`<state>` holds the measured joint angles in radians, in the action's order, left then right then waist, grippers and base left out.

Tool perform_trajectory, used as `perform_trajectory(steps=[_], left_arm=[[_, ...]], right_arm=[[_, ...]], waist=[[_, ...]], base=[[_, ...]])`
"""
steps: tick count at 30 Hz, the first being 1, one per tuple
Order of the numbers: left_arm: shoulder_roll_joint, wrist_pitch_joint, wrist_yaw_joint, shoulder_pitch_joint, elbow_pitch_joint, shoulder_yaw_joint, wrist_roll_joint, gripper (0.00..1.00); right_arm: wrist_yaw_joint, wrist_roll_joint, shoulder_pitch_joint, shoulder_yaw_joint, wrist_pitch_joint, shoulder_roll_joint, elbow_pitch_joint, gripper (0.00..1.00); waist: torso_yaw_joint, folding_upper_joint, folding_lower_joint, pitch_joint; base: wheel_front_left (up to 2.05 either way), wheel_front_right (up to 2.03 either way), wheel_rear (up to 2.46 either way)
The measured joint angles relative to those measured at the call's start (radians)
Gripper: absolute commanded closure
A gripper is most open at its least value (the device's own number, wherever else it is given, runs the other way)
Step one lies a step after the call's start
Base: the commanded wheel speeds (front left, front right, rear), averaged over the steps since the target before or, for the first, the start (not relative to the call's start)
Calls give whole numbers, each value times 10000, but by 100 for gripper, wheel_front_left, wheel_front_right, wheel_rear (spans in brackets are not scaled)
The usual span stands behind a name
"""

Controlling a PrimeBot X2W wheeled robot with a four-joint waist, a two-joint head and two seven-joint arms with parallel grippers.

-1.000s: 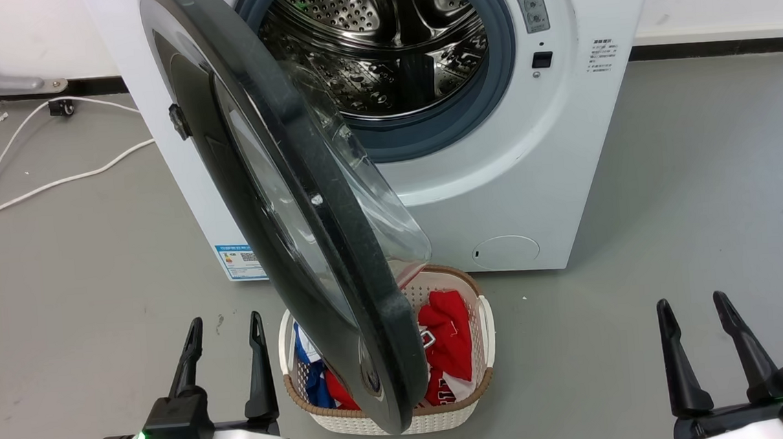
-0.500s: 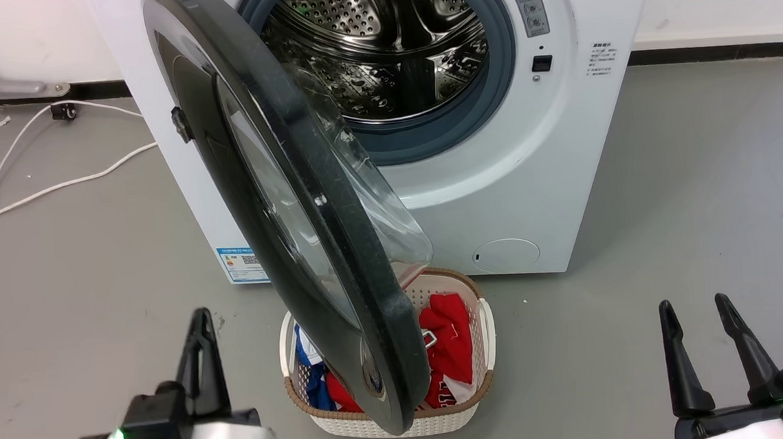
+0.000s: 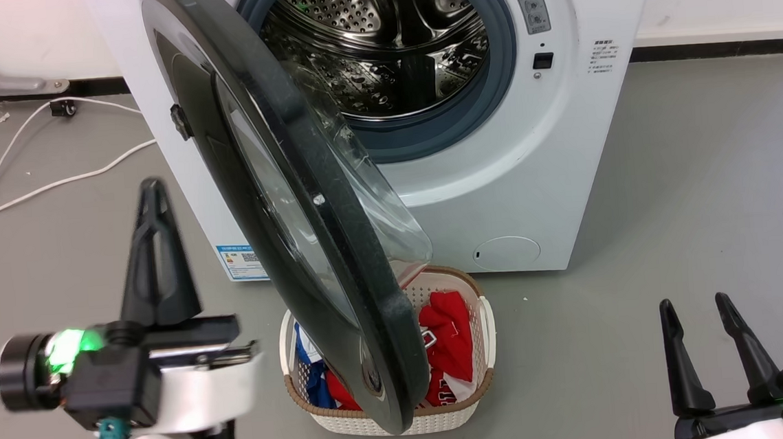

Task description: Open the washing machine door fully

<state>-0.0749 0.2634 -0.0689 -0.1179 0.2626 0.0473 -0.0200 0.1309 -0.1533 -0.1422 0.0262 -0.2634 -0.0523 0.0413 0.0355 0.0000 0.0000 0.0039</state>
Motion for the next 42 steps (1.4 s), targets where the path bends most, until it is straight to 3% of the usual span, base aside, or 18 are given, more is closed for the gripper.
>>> perform_trajectory(steps=[6, 13, 30, 42], left_arm=[[29, 0, 138, -426, 1062, 1168, -391, 100], [104, 0, 437, -728, 1285, 2713, -410, 100], [222, 0, 863, -819, 146, 6119, 171, 100], [234, 0, 779, -696, -861, 7275, 593, 100]], right_arm=[[0, -19, 1, -111, 0, 0, -25, 0], [0, -17, 15, -222, 0, 0, -59, 0], [0, 35, 31, -405, 0, 0, -161, 0], [0, 48, 33, -514, 0, 0, -207, 0]], waist=[[-31, 0, 0, -7], [-94, 0, 0, -52], [-140, 0, 0, -87], [-109, 0, 0, -28]], base=[[0, 0, 0], [0, 0, 0], [0, 0, 0], [0, 0, 0]])
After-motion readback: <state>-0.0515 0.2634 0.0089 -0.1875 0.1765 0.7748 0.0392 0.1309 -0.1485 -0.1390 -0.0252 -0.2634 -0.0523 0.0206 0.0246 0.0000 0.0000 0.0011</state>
